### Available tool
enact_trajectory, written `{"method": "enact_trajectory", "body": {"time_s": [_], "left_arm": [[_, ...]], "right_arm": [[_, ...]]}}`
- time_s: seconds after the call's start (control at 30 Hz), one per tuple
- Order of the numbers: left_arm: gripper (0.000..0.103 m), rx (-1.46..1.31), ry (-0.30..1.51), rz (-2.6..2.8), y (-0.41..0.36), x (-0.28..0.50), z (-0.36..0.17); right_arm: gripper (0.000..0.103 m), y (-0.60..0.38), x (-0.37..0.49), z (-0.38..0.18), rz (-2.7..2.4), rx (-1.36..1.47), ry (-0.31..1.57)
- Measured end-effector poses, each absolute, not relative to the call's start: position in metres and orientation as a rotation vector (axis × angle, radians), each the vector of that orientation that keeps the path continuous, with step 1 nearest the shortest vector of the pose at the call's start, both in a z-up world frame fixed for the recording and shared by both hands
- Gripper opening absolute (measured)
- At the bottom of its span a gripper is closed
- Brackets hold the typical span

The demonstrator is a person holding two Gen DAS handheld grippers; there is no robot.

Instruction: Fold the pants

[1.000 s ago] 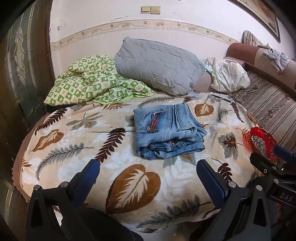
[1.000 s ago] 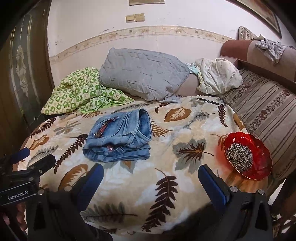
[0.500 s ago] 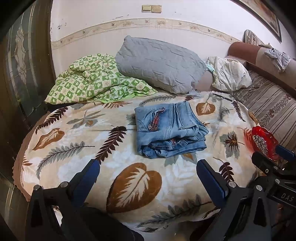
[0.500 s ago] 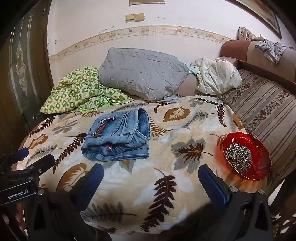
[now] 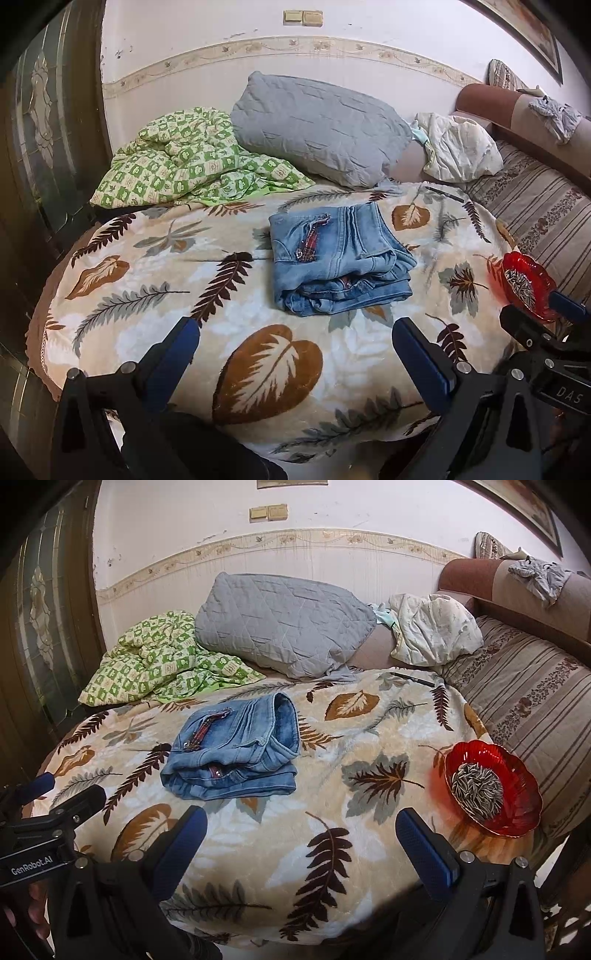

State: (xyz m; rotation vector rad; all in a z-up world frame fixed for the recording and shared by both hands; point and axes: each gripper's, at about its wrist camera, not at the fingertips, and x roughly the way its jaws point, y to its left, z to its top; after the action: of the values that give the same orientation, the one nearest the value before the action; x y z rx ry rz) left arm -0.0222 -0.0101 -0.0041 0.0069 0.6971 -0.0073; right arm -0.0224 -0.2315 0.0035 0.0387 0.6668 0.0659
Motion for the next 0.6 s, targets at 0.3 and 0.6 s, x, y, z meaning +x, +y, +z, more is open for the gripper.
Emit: {"method": "enact_trajectory", "body": {"time_s": [0.3, 0.6], "left_arm": [[0.103, 0.01, 0.7, -0.006, -0.011, -0.0214, -0.004], [0.103, 0.011, 0.702, -0.01, -0.0118, -0.0213, -0.0044]], "right_arm": [[0.103, -0.232, -0.0218, 0.0034, 0.066, 0.038, 0.666], [0.103, -0.2327, -0.0212, 0.0016, 0.058, 0.042, 0.67]]}}
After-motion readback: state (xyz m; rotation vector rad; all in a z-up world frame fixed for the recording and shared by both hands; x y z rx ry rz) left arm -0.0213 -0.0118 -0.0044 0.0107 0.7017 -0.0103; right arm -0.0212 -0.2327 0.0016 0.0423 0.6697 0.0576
